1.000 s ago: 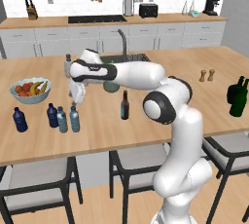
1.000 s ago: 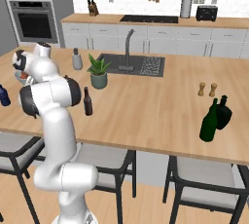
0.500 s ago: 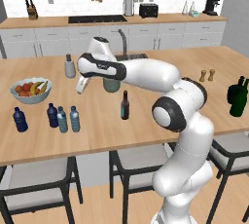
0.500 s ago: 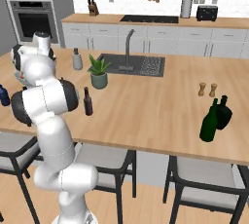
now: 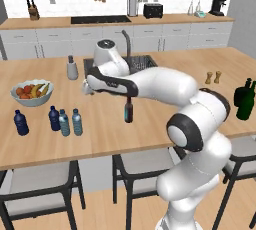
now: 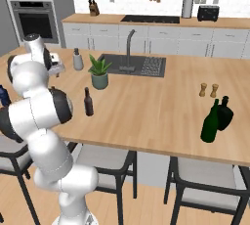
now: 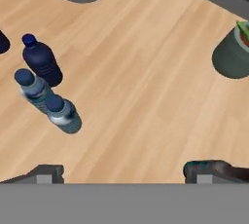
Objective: Move the plastic bottles in the middle to the plastics group, and the glass bottles in the middle to the glass group.
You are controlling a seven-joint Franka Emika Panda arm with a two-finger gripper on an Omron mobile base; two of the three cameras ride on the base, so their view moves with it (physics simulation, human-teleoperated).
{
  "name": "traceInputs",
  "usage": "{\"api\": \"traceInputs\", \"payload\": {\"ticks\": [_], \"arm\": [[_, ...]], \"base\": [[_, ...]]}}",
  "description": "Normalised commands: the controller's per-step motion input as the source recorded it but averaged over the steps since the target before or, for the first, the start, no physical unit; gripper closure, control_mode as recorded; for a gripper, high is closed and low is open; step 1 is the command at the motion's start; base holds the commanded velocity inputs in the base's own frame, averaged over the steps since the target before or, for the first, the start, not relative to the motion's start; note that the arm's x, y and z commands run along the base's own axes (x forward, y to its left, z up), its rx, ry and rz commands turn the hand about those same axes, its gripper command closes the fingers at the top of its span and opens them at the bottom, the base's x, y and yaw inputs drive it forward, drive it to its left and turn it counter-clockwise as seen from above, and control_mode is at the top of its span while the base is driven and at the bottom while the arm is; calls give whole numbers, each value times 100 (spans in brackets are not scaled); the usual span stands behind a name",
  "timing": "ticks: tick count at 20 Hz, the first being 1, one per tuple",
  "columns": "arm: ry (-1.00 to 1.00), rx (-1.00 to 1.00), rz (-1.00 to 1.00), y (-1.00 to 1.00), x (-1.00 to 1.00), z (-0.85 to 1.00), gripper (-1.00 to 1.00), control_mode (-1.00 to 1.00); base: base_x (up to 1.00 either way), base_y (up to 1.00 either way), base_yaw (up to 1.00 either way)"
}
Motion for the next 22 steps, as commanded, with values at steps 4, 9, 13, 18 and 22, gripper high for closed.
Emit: {"api": "traceInputs", "payload": {"ticks": [4,9,13,18,22], "arm": [[0,0,-41,-82,-22,5,-100,-100],[0,0,-38,-88,-17,0,-100,-100],[0,6,-27,-87,-4,0,-100,-100],[-9,5,-2,-56,0,-15,-100,-100],[-5,3,0,-30,17,-20,-100,-100]], "base": [[0,0,0],[0,0,0],[0,0,0],[0,0,0],[0,0,0]]}}
